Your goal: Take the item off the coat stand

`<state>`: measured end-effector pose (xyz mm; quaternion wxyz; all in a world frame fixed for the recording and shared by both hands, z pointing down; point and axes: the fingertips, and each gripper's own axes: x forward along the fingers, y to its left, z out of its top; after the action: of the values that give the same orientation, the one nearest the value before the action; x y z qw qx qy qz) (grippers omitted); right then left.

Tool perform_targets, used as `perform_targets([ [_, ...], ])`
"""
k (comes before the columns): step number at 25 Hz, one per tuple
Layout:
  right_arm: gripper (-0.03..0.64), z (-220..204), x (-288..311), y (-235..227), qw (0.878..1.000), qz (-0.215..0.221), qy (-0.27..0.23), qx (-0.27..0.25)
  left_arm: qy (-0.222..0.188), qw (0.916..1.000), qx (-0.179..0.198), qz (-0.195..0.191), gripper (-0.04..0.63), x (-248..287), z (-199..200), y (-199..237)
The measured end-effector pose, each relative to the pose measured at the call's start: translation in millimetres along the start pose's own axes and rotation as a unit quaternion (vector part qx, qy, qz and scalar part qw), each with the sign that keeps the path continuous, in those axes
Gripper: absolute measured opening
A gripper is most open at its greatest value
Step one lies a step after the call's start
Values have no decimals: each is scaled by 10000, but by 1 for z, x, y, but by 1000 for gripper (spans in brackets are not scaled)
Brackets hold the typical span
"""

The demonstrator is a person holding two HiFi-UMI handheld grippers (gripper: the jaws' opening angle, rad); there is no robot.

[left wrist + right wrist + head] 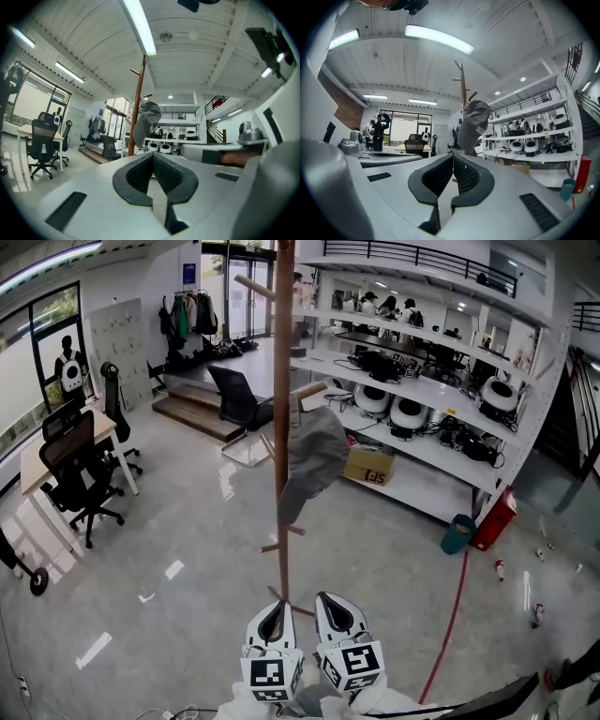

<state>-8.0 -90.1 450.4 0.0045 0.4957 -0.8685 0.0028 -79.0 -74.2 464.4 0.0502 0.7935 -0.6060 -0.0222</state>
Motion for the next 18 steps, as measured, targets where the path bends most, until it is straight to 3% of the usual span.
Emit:
perform_targets([
  [18,9,7,60,-21,9996,253,-86,15,5,9998,98,150,1,57,7,19],
])
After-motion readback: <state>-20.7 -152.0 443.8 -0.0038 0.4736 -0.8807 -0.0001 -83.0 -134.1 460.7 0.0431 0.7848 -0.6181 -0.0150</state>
